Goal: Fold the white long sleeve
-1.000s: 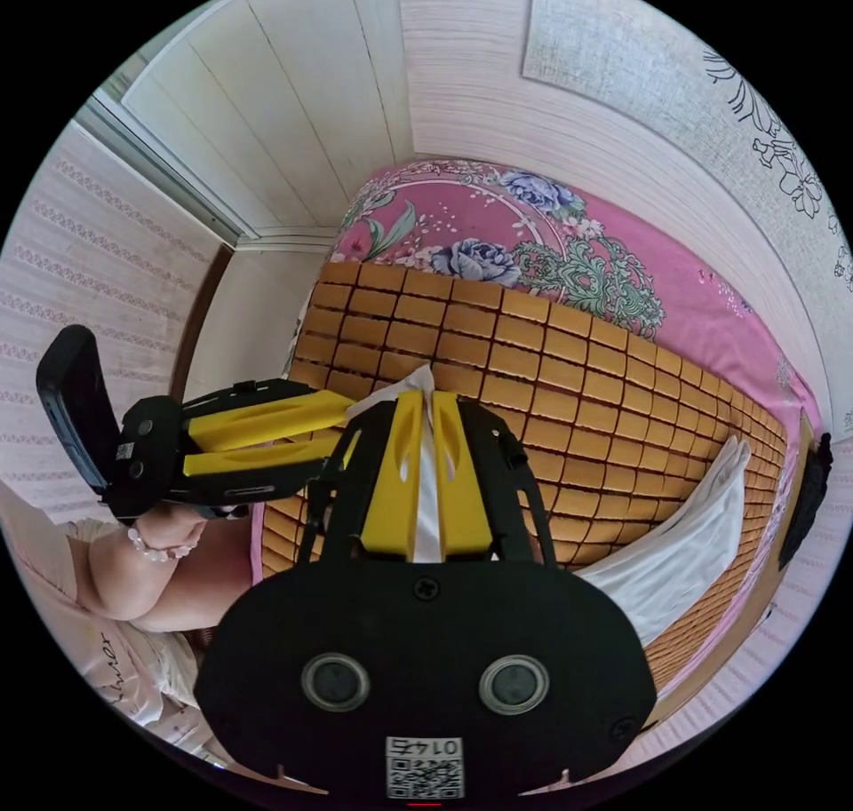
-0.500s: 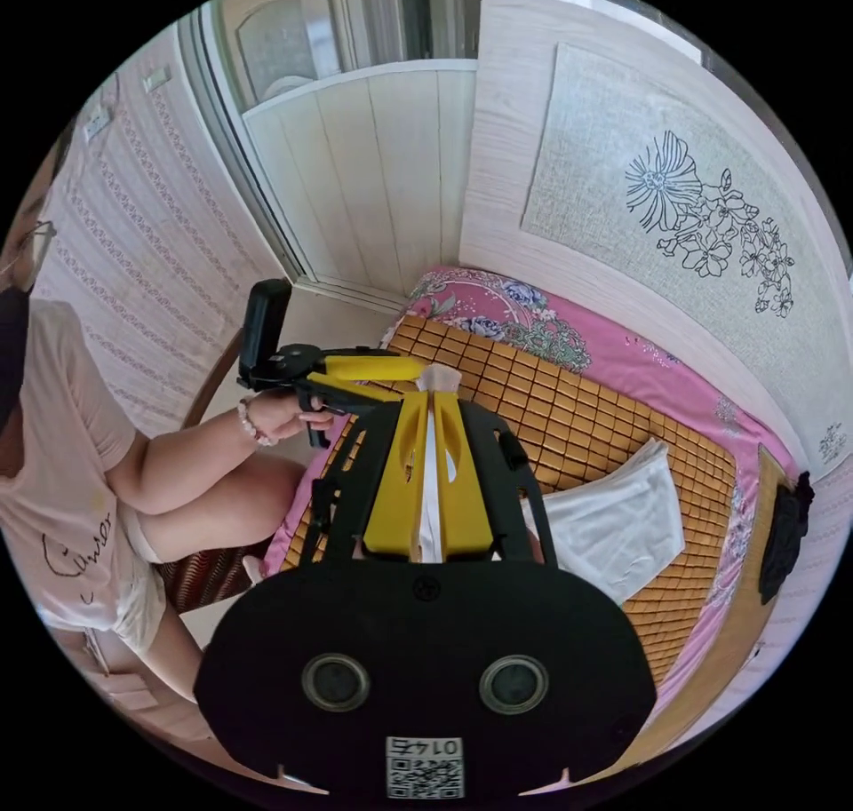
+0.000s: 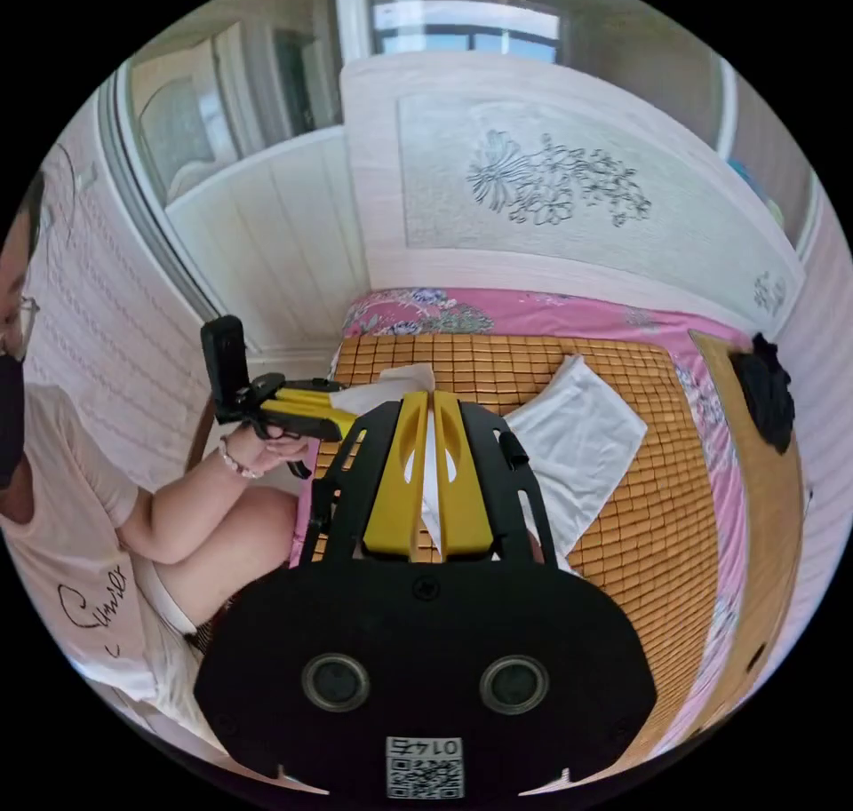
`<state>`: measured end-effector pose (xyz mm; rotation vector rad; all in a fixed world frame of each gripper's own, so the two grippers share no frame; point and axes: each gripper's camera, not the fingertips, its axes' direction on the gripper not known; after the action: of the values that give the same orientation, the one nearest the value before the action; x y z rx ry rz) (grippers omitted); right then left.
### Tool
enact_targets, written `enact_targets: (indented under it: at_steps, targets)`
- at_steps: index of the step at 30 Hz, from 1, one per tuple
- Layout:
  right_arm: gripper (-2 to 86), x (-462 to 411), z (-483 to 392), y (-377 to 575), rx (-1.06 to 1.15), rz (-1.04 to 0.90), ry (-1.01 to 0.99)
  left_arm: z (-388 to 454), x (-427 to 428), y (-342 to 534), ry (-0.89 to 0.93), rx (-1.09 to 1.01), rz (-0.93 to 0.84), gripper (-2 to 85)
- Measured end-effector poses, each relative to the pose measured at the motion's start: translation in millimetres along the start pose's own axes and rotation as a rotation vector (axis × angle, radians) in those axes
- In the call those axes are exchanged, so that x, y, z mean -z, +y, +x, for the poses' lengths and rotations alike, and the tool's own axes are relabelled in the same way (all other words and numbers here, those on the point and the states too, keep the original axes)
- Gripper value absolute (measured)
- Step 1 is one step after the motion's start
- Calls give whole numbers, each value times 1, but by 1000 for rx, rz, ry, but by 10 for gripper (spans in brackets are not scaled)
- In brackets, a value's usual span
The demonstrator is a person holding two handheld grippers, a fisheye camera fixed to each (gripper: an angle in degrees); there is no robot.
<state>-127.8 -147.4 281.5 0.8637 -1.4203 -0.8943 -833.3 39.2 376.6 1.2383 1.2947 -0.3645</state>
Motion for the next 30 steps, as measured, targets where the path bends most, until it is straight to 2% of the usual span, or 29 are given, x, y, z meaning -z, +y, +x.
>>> enact_targets:
  at_steps: [3,5,7,10,12,14,17,19,25,27,30]
  targets:
    - [3,119,11,41,-127,150,41,88,-42,-11,129,-139,-7,-9]
    - [3,233,-5,97,-206,283,95,180,-79,-12,314,-223,-34,-10]
    - [3,309,-29,153,-286,349,153,257,-102,-1,446,-289,-67,-10]
    - [4,375,-61,262,-577,303,308,360,-141,58,570,-335,-230,-10]
    - [5,377,-70,333,-791,193,340,397,-177,121,627,-318,-387,-10]
    - [6,357,-78,415,-1058,54,342,425,-235,218,698,-257,-666,-10]
    - [12,337,-82,458,-1209,-6,281,446,-275,320,635,-302,-854,-9]
    - [25,335,-78,458,-1222,0,248,457,-287,364,595,-378,-949,-9]
    - [108,346,-37,441,-1220,-30,142,478,-281,427,515,-518,-953,-9]
    - [129,356,-27,441,-1241,34,62,480,-280,436,513,-537,-934,-9]
    - [139,378,-15,457,-1327,231,-71,485,-277,449,495,-591,-897,-8]
